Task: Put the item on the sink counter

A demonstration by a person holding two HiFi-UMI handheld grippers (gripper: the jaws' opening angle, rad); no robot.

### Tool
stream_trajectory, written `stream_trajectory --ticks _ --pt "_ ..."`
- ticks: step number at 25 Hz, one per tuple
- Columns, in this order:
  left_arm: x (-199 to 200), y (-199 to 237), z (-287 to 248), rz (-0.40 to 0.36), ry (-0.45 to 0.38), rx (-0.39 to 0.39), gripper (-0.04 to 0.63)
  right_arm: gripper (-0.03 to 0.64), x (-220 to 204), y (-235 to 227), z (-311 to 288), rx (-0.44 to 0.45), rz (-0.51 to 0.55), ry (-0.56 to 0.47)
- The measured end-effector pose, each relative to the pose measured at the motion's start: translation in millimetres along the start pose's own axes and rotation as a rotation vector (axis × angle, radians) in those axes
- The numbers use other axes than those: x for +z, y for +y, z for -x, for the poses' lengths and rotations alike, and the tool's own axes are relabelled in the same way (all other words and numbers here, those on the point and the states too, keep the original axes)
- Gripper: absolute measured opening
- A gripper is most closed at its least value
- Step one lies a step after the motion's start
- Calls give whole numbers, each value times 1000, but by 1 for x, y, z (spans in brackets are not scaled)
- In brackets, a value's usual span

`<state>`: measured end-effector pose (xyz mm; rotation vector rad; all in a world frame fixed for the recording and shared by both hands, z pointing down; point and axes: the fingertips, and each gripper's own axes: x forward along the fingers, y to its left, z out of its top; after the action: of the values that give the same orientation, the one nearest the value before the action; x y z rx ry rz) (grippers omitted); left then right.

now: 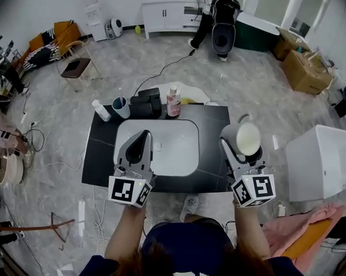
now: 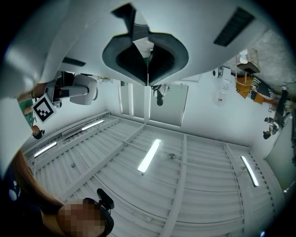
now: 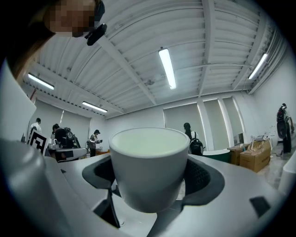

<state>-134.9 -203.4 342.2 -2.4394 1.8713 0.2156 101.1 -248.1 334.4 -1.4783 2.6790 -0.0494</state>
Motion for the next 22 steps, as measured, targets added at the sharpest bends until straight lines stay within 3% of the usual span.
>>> stream_trajectory --ticks 9,14,22 --pt "-45 5 -74 34 68 37 25 442 -45 -57 -66 16 -31 106" --pt "-64 11 -123 68 114 21 25 442 -65 -81 -102 4 -28 176" --pt "-114 36 -157 121 204 -71 25 443 -164 -76 -150 -37 7 362"
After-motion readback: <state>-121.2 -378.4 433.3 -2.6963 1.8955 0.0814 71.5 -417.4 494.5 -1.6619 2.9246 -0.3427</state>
